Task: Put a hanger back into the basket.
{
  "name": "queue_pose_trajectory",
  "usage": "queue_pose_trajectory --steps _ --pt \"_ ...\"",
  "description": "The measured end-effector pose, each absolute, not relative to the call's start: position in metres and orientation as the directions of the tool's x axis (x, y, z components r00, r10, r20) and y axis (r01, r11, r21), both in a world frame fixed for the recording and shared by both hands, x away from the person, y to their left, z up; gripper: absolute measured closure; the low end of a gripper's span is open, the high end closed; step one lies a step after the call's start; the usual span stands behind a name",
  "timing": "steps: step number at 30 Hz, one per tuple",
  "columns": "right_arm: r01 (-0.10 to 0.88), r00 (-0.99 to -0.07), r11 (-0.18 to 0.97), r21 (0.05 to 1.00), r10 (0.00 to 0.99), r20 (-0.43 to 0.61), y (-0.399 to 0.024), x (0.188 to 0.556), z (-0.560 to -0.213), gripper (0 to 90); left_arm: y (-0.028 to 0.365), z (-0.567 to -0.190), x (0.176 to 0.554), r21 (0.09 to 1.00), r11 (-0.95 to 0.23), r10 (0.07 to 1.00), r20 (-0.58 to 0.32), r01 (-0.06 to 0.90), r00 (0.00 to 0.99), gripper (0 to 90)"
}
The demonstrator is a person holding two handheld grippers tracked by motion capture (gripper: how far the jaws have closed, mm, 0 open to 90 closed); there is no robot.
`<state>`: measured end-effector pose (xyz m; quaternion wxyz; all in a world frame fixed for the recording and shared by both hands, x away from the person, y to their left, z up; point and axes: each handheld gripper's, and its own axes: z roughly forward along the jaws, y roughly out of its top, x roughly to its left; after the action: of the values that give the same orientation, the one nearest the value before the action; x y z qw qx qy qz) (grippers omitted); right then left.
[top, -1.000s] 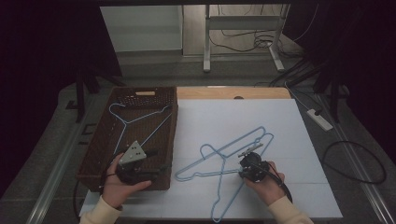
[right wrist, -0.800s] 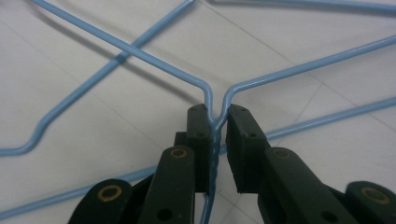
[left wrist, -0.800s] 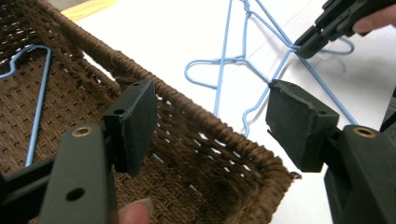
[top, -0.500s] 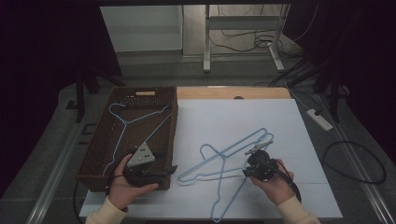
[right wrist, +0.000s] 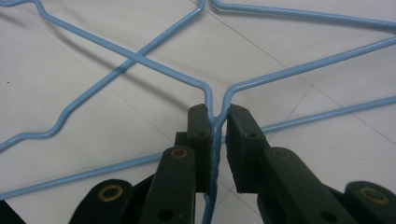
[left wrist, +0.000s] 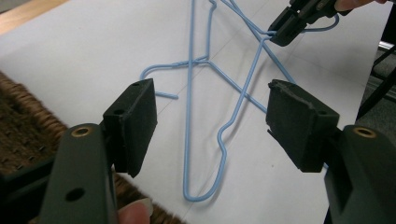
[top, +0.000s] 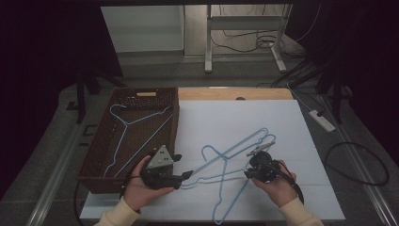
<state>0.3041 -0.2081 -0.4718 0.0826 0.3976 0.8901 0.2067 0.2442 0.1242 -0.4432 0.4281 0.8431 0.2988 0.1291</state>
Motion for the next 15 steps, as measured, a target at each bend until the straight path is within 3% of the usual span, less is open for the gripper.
queue_pose_trajectory --steps 15 --pt "0.670 -0.674 0.598 0.441 0.738 0.022 -0.210 0.304 -0.471 80.3 0.088 -0.450 0.255 0.765 -0.502 0.582 -0.046 0.403 0.812 32.9"
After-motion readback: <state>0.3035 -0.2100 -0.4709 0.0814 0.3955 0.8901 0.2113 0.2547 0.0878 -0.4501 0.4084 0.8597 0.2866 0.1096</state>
